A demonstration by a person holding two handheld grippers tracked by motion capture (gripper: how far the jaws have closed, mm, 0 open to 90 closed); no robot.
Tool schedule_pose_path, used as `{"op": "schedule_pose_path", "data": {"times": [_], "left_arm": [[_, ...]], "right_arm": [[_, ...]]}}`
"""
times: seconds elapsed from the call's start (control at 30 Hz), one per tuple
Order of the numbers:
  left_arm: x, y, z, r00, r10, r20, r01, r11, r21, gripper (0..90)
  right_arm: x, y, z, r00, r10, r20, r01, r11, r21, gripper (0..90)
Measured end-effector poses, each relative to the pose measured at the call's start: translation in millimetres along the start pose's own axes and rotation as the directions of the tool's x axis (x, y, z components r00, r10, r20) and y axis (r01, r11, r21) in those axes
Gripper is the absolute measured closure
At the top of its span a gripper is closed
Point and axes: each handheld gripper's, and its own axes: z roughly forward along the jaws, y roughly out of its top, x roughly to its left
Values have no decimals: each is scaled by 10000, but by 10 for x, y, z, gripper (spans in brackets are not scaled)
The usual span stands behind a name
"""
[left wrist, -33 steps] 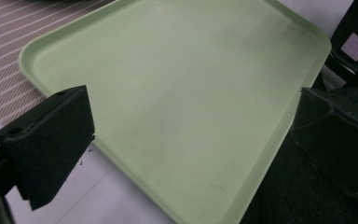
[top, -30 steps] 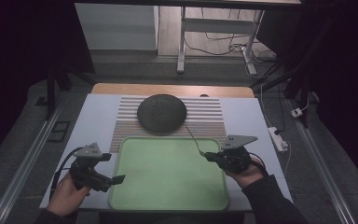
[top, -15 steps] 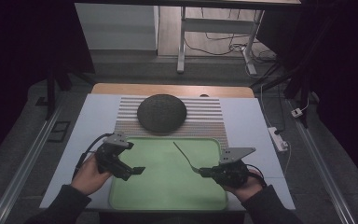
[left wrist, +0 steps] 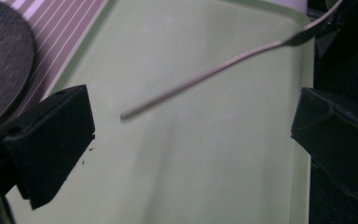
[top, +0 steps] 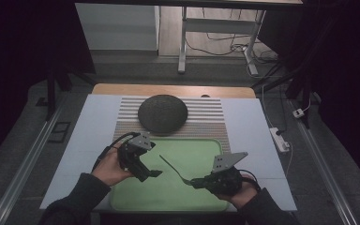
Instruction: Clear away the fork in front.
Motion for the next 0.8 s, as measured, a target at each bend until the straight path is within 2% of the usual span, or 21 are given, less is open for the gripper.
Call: {"op": "schedule_pose_path", "data": {"times": [0.03,0.07,0.1,0.17,0.3,0.47,0.5,0.53,0.63,0.67,0.7,0.73,0.77,0.8], "left_arm": [[-3,10,14,9998,141,124,-141,9999,-6,0],[-19,20,38,9992,316,258,-316,9995,-3,0],[-19,20,38,9992,316,258,-316,9995,-3,0],[-50,13,86,9954,785,554,-800,9965,258,0],[-81,-9,144,9919,974,814,-1007,9942,375,0],[-125,-24,245,9807,1464,1294,-1557,9856,656,6],[-146,-24,269,9752,1682,1438,-1799,9811,719,15],[-167,-25,287,9729,1775,1482,-1899,9790,739,21],[-197,-27,309,9692,1940,1519,-2082,9745,841,95],[-229,-32,326,9635,2172,1562,-2335,9677,948,123],[-229,-32,326,9635,2172,1562,-2335,9677,948,168],[-239,-37,334,9596,2257,1678,-2436,9652,948,215],[-246,-38,335,9542,2384,1807,-2595,9602,1035,215],[-251,-40,338,9528,2418,1835,-2638,9588,1059,268]], "right_arm": [[0,0,0,10000,0,0,0,10000,0,895],[21,13,31,9997,-115,-193,116,9999,30,896],[30,17,44,9994,-110,-322,110,9999,15,895],[51,31,74,9981,-206,-576,212,9997,91,895],[78,52,121,9947,-391,-952,405,9991,120,896],[99,76,153,9881,-540,-1439,565,9983,134,896],[102,79,156,9867,-576,-1521,607,9980,155,896],[104,81,158,9859,-585,-1570,619,9979,169,896],[112,88,161,9827,-625,-1744,667,9976,184,896],[113,90,161,9818,-648,-1788,696,9974,205,895],[115,91,160,9809,-665,-1828,716,9972,217,896],[114,91,159,9798,-682,-1879,740,9970,242,895],[114,91,159,9798,-682,-1879,740,9970,242,895],[113,92,159,9785,-681,-1949,743,9969,250,895]]}}
